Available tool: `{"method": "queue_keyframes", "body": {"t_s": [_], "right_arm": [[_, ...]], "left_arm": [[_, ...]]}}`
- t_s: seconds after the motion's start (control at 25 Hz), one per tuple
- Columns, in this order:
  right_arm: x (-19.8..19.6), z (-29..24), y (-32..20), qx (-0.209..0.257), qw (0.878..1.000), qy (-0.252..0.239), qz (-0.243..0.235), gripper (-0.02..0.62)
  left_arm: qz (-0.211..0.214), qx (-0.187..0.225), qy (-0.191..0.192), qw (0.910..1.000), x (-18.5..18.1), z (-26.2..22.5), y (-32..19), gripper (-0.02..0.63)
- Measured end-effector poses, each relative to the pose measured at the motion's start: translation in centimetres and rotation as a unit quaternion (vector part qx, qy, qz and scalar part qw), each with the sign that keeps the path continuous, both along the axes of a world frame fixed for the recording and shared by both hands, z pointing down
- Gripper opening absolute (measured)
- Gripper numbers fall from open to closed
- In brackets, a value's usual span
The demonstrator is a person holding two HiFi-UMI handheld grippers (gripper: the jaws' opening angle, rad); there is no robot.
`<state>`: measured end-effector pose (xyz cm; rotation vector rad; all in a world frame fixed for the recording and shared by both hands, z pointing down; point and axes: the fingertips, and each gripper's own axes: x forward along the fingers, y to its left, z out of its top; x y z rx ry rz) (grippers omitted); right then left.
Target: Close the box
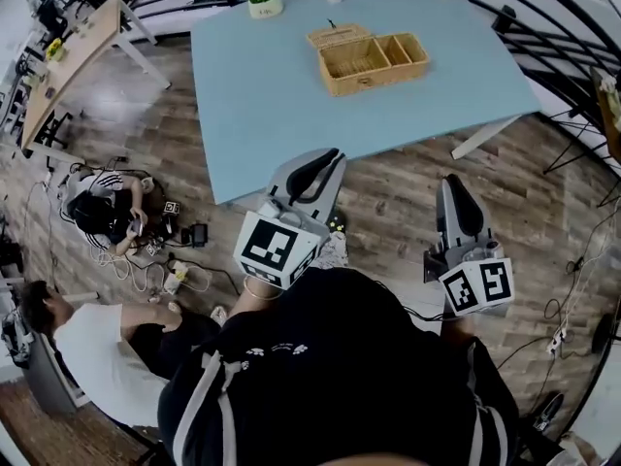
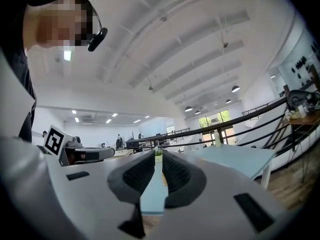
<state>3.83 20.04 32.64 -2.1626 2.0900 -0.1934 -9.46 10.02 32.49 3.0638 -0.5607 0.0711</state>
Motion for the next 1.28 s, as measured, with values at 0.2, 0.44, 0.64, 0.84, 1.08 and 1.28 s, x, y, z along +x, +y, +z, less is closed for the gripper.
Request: {"method": "queue_keyframes", "body": {"t_s": [0.2, 0.44, 0.64, 0.84, 1.08, 1.28], "right_arm": [[2.3, -0.7, -5.0, -0.002, 1.0, -0.002, -0.003, 0.051], [3.9, -0.8, -10.4, -0.003, 1.0, 0.002, -0.013, 0.057], [4.9, -1.2, -15.2, -0.01, 1.0, -0.005, -0.029, 0.06], [4.3, -1.5, -18.2, -0.013, 0.998, -0.005, -0.055, 0.066], [3.6, -1.0, -20.8, -0.015, 0.995, -0.033, -0.093, 0.072], [4.4, -1.2, -22.8, -0.011, 0.989, -0.042, -0.139, 0.078]], "left_arm": [[-0.002, -0.003, -0.003, 1.0, 2.2, -0.2, -4.9, 0.02], [-0.008, -0.008, 0.003, 0.9999, 3.8, 0.0, -10.4, 0.02], [-0.019, -0.011, -0.002, 0.9997, 4.4, 0.0, -14.5, 0.02], [-0.048, -0.025, 0.0, 0.9985, 3.1, 0.6, -17.2, 0.02], [-0.085, -0.035, 0.001, 0.9958, 1.2, 1.1, -19.1, 0.02], [-0.124, -0.047, -0.002, 0.9912, 0.7, 1.6, -19.8, 0.02]]}}
